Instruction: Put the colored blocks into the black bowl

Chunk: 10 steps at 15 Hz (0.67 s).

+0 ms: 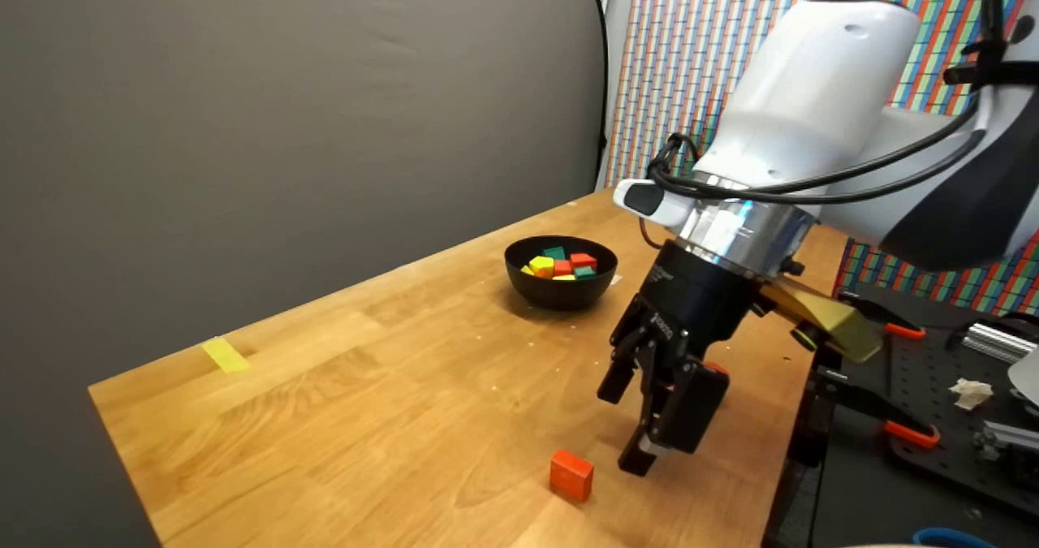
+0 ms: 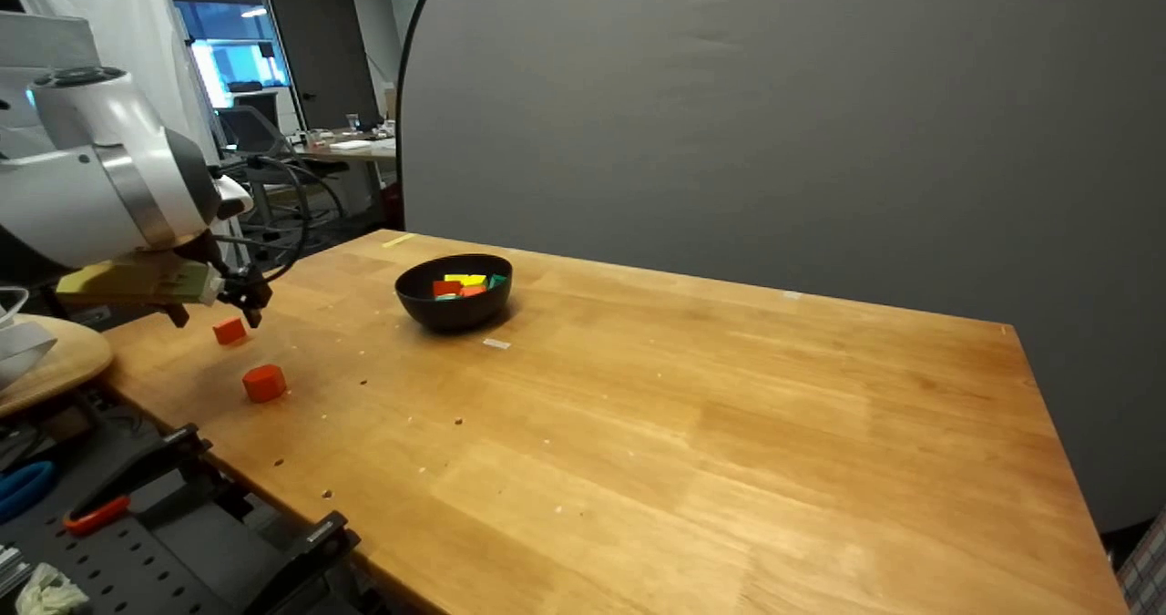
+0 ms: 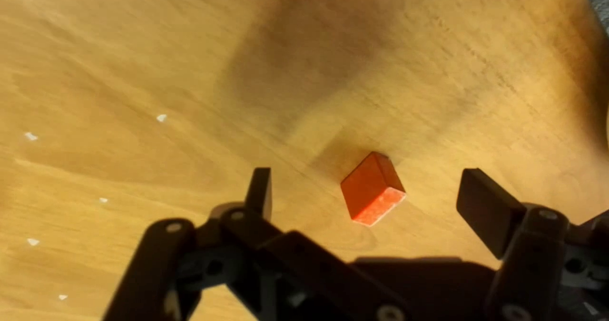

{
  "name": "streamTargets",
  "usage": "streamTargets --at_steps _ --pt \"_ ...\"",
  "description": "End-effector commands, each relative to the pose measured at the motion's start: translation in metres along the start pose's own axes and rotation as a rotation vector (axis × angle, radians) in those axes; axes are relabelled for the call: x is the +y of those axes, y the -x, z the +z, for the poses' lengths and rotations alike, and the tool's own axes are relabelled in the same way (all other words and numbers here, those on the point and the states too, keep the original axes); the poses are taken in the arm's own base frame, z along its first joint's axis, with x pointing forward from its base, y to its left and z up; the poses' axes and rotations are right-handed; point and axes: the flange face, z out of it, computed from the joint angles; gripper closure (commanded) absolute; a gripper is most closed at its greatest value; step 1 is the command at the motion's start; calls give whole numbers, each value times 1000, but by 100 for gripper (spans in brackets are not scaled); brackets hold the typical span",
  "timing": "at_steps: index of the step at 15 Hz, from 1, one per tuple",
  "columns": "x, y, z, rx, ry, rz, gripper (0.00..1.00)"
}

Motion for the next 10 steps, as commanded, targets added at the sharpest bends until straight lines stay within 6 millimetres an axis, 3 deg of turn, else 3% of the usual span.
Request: streamTargets --at_steps 1,4,6,10 --pt "2 -24 18 29 -61 -7 0" --pt "-3 -34 24 31 -90 -36 0" --pt "-9 -37 26 26 -100 -60 26" --pt "-17 -39 26 8 -95 -82 58"
